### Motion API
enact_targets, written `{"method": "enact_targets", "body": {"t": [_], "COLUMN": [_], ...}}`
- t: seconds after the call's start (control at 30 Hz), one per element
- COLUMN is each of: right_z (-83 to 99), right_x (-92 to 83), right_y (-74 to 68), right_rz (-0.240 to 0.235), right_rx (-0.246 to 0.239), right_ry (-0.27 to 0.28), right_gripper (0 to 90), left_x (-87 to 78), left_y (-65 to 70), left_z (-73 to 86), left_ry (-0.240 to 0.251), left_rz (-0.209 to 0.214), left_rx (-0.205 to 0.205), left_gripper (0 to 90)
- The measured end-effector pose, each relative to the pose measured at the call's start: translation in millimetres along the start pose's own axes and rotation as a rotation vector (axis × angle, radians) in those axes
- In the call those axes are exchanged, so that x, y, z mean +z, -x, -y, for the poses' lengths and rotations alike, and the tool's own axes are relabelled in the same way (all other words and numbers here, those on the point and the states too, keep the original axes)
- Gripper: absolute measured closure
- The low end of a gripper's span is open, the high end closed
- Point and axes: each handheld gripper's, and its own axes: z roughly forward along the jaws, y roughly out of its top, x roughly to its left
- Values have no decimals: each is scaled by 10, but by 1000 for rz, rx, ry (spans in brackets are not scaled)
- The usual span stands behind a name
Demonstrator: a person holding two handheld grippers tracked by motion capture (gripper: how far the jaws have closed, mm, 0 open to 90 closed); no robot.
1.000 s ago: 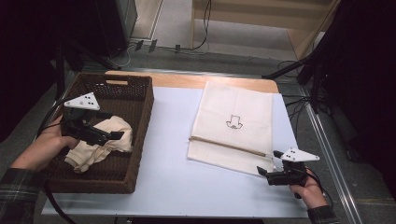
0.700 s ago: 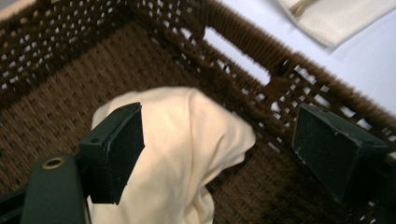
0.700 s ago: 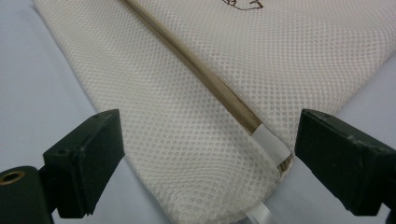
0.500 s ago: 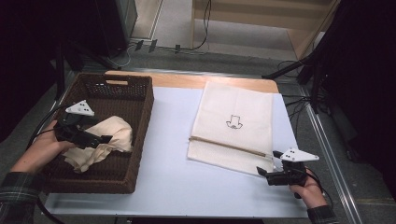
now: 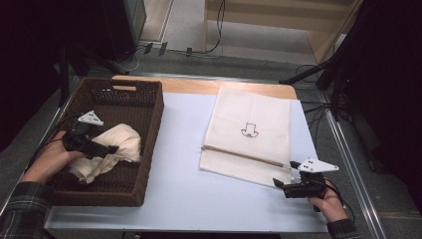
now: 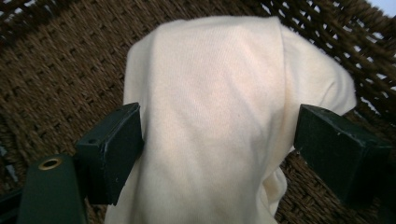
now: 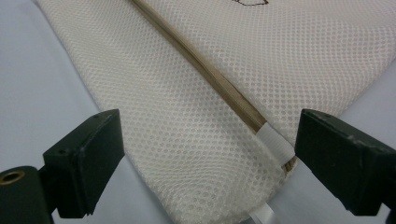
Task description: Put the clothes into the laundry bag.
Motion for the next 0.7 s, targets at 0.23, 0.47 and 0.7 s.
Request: {"method": "enact_targets", "body": {"t": [0.23, 0.47, 0.7], "right_z": [-1, -1, 2], "right_x": [1, 13, 23], "right_y": [8, 5, 8], "right_rz": [-3, -6, -7], "right_rx": [6, 3, 2], "right_ry": [0, -8, -18], "right_gripper": [85, 85, 85], "left_x": [96, 202, 295], "left_y": [22, 72, 79], "left_z": [19, 41, 77], "left_ry": [-34, -99, -179], "left_rz": [4, -26, -51], "left_rx": [39, 61, 106], "left_gripper": [177, 153, 125]}}
